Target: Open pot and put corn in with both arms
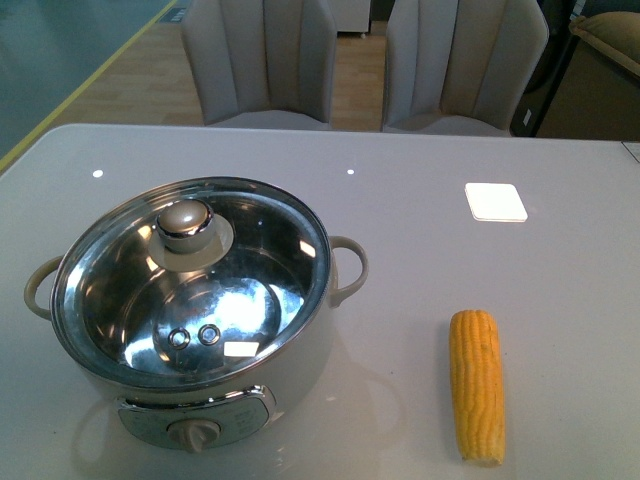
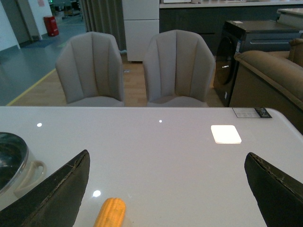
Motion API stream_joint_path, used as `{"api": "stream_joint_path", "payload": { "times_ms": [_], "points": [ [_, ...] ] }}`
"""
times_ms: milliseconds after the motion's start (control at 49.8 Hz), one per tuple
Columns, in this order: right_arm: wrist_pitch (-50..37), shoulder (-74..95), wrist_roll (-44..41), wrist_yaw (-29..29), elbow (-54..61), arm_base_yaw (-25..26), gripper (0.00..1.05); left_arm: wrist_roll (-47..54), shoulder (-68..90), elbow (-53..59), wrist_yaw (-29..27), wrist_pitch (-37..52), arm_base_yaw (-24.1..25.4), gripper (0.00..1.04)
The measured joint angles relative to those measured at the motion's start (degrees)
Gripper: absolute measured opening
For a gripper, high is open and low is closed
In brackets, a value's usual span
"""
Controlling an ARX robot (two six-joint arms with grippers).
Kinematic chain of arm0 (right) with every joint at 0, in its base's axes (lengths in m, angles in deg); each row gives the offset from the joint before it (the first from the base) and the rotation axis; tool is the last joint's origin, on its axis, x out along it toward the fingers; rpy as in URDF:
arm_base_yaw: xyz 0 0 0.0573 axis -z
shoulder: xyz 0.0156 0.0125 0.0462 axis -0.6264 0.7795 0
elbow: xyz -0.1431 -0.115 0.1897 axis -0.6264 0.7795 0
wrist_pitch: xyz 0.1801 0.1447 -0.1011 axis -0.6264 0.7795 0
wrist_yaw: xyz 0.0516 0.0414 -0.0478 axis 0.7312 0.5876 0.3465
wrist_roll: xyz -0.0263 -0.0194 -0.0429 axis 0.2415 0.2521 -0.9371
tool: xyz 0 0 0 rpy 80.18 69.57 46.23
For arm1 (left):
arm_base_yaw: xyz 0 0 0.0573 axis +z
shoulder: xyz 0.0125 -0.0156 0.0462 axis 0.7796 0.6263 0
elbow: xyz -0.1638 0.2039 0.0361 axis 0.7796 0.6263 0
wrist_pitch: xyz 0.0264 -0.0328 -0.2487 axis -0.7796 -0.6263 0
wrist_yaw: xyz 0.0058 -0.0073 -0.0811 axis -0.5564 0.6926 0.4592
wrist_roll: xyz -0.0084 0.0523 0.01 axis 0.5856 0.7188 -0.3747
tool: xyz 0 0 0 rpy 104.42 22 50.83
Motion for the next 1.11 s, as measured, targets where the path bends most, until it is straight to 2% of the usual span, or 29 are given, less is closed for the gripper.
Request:
{"api": "stream_joint_path", "payload": {
  "times_ms": [161, 281, 442, 623, 1105],
  "points": [
    [0.0, 0.0, 0.0, 0.0, 0.0, 0.0, 0.96, 4.96, 21.84, -6.49, -0.9, 16.59, -2.89, 0.98],
    [0.0, 0.0, 0.0, 0.0, 0.0, 0.0, 0.96, 8.0, 34.67, -11.15, -0.02, 23.74, -3.28, 0.98],
    [0.0, 0.0, 0.0, 0.0, 0.0, 0.0, 0.96, 10.45, 48.44, -17.92, 1.05, 25.83, -1.73, 0.98],
    [0.0, 0.0, 0.0, 0.0, 0.0, 0.0, 0.96, 11.78, 53.88, -21.53, 1.79, 27.8, -1.09, 0.98],
    [0.0, 0.0, 0.0, 0.0, 0.0, 0.0, 0.96, 12.79, 68.65, -25.9, 2.14, 36.17, -4.57, 0.98]
  ]
}}
